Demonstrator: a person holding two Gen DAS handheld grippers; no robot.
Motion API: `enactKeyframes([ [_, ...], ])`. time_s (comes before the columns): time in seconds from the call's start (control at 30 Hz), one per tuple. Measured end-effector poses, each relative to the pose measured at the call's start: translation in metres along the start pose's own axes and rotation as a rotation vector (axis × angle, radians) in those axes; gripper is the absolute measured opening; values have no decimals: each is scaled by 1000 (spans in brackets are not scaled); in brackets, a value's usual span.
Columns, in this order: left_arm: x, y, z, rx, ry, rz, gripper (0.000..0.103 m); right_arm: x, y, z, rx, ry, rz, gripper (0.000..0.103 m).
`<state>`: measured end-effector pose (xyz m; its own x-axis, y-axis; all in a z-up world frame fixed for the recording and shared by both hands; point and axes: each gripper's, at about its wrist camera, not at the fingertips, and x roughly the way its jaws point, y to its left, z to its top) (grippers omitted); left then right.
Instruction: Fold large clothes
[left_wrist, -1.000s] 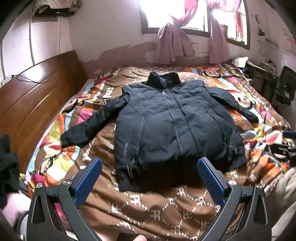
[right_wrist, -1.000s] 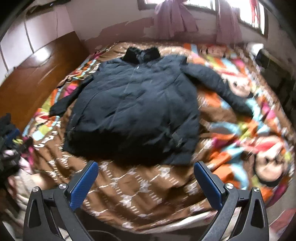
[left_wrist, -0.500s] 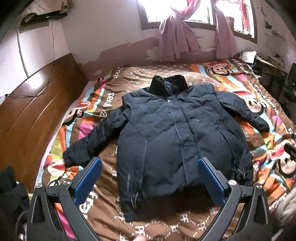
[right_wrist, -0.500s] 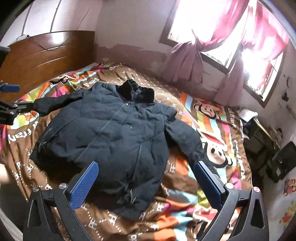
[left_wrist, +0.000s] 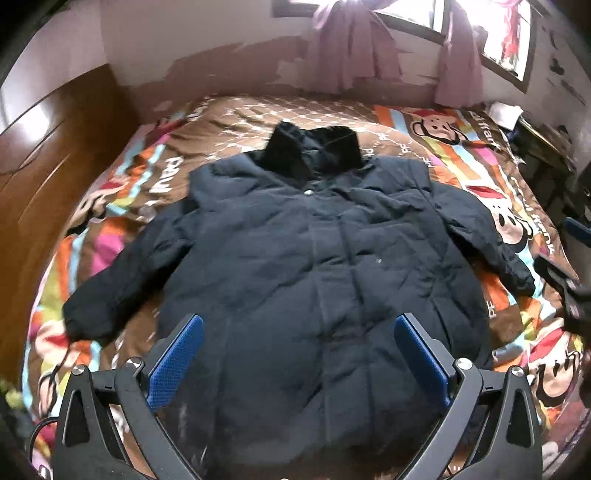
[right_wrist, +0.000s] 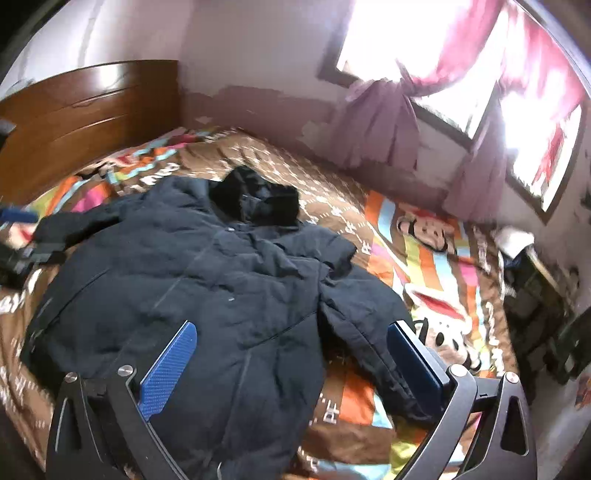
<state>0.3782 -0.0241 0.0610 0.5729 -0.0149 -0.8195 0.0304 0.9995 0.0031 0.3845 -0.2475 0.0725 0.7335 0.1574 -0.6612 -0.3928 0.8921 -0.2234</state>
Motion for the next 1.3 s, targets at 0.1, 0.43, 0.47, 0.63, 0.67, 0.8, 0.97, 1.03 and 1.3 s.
enactKeyframes([
  [0.1,30,-14,20,50,-29,-5,101,57,-40,0,166,34,5,103],
  [0.43,157,-67,57,129,-131,-139,101,170,-177,-101,836,219,-21,103],
  [0.47,167,-73,58,137,-135,-137,101,171,-188,-114,900,237,-21,103],
  [0.63,198,-99,59,121,-79,-152,101,172,-236,-167,1200,243,-92,103],
  [0.67,201,-101,61,98,-65,-165,101,176,-245,-181,1276,246,-105,103],
  [0.8,209,-108,73,4,-43,-200,101,201,-266,-214,1442,329,-116,103],
  [0.97,217,-127,88,-16,-57,-222,101,213,-280,-246,1500,330,-52,103],
  [1.03,224,-134,96,-25,-71,-250,101,212,-287,-258,1560,300,-18,103],
  [1.3,270,-164,101,-37,40,-147,101,222,-311,-305,1791,223,49,95],
])
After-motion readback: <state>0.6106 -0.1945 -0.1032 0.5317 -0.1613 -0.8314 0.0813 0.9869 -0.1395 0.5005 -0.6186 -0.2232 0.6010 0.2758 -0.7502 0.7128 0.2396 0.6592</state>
